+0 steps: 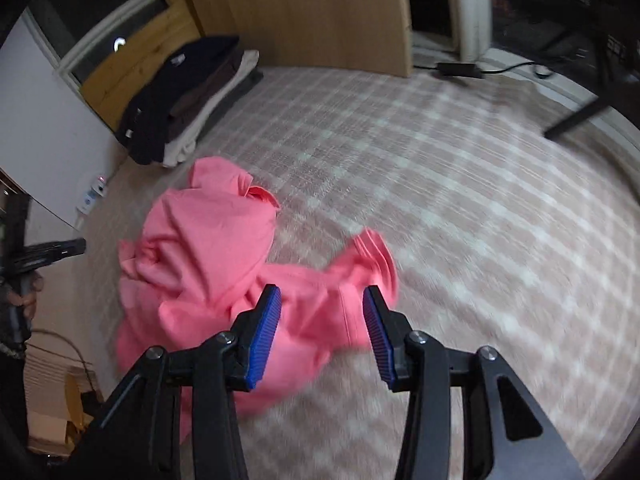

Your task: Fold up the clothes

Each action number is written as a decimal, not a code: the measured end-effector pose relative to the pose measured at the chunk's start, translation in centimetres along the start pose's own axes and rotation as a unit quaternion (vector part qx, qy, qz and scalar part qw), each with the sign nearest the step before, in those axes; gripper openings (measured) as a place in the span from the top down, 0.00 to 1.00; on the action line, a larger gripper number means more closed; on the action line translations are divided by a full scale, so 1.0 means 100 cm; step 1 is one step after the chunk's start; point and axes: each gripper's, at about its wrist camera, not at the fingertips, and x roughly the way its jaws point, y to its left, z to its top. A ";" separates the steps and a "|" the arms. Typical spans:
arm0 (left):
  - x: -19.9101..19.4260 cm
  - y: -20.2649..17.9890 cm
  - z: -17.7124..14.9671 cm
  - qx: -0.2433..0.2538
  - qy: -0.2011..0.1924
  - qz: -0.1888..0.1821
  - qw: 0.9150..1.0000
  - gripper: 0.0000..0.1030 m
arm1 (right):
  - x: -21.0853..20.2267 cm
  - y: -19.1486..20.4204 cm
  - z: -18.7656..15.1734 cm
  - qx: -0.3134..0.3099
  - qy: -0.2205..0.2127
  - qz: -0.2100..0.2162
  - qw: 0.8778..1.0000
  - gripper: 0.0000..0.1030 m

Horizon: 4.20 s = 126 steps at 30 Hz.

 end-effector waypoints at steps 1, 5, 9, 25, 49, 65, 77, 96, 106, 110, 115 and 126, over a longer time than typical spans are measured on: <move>-0.001 -0.019 0.002 0.022 -0.007 -0.018 1.000 0.68 | 0.005 0.001 0.005 -0.003 0.004 0.003 1.000 0.59; 0.009 -0.106 0.026 0.110 -0.025 -0.096 0.989 0.54 | 0.018 0.003 0.016 -0.005 0.016 0.007 1.000 0.59; 0.055 -0.177 0.061 0.214 -0.014 -0.064 0.975 0.50 | 0.021 -0.001 0.017 0.002 0.020 0.010 1.000 0.59; -0.008 -0.006 0.019 0.061 -0.003 -0.015 0.998 0.97 | 0.055 0.049 0.035 -0.095 0.044 0.050 0.993 0.59; -0.066 0.041 -0.002 0.007 -0.109 0.000 0.994 0.97 | -0.091 0.096 0.075 -0.105 -0.157 0.101 0.977 0.96; -0.275 -0.138 0.118 0.308 -0.328 -0.086 0.889 0.97 | -0.444 0.095 -0.068 0.001 -0.424 -0.175 0.889 0.96; -0.062 -0.158 0.065 0.368 -0.072 -0.136 0.917 0.97 | -0.244 -0.016 -0.229 0.262 -0.151 -0.207 0.930 0.96; 0.054 -0.141 -0.015 0.365 0.084 -0.143 0.916 0.97 | -0.173 0.048 -0.206 0.076 0.004 -0.153 0.985 0.64; 0.059 -0.148 -0.015 0.371 0.090 -0.136 0.914 0.97 | -0.062 0.046 -0.200 -0.043 0.093 -0.150 0.983 0.64; 0.060 -0.147 -0.012 0.371 0.087 -0.133 0.915 0.97 | -0.084 0.046 -0.200 -0.015 0.093 -0.137 0.986 0.97; 0.044 -0.140 -0.017 0.365 0.071 -0.157 0.915 0.97 | -0.171 0.062 -0.201 0.026 0.012 -0.126 0.992 0.97; 0.057 -0.131 -0.032 0.377 0.078 -0.177 0.906 0.91 | -0.170 0.047 -0.201 0.074 -0.011 -0.136 0.988 0.97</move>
